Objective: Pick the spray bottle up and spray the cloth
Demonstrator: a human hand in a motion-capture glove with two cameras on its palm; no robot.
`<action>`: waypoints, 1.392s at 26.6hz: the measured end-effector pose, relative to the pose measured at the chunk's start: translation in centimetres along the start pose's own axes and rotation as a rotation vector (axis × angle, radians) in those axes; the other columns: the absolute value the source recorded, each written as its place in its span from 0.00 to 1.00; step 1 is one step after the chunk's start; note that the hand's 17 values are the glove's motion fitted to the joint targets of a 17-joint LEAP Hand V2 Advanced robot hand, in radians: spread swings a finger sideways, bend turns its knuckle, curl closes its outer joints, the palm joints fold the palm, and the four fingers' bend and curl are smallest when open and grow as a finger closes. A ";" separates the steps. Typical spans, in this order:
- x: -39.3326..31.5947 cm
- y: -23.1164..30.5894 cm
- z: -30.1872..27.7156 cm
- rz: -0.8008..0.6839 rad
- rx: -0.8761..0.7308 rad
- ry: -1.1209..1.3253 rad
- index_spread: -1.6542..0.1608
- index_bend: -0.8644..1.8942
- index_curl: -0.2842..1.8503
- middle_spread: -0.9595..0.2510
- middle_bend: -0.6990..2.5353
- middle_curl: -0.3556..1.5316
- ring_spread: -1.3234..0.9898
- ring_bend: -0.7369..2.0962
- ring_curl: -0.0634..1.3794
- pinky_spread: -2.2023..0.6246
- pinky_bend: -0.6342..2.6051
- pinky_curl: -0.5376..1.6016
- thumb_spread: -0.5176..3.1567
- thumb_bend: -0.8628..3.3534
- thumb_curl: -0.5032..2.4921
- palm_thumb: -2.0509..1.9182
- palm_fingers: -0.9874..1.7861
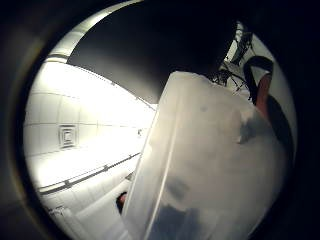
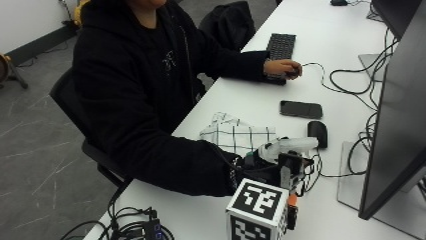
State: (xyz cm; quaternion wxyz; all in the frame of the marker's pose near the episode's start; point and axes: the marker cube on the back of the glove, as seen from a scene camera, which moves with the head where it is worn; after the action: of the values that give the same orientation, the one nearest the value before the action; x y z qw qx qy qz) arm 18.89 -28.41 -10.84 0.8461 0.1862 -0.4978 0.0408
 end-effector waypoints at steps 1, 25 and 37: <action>0.0 -0.1 0.0 -0.016 0.012 0.014 0.75 0.40 0.32 0.61 0.36 0.45 0.47 0.46 0.35 0.70 0.29 0.42 0.30 0.20 0.34 0.75 0.90; -8.8 6.9 -1.4 0.002 -0.397 0.495 0.76 0.47 0.39 0.63 0.42 0.50 0.48 0.51 0.40 0.68 0.33 0.45 0.23 0.20 0.40 0.75 0.86; -9.6 11.6 3.3 0.313 -0.863 0.963 0.76 0.47 0.40 0.63 0.42 0.50 0.48 0.52 0.40 0.68 0.34 0.45 0.22 0.20 0.41 0.75 0.85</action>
State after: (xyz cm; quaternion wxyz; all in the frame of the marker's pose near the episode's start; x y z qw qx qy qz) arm 8.46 -17.74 -14.45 0.9567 -0.2828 -0.0569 0.0387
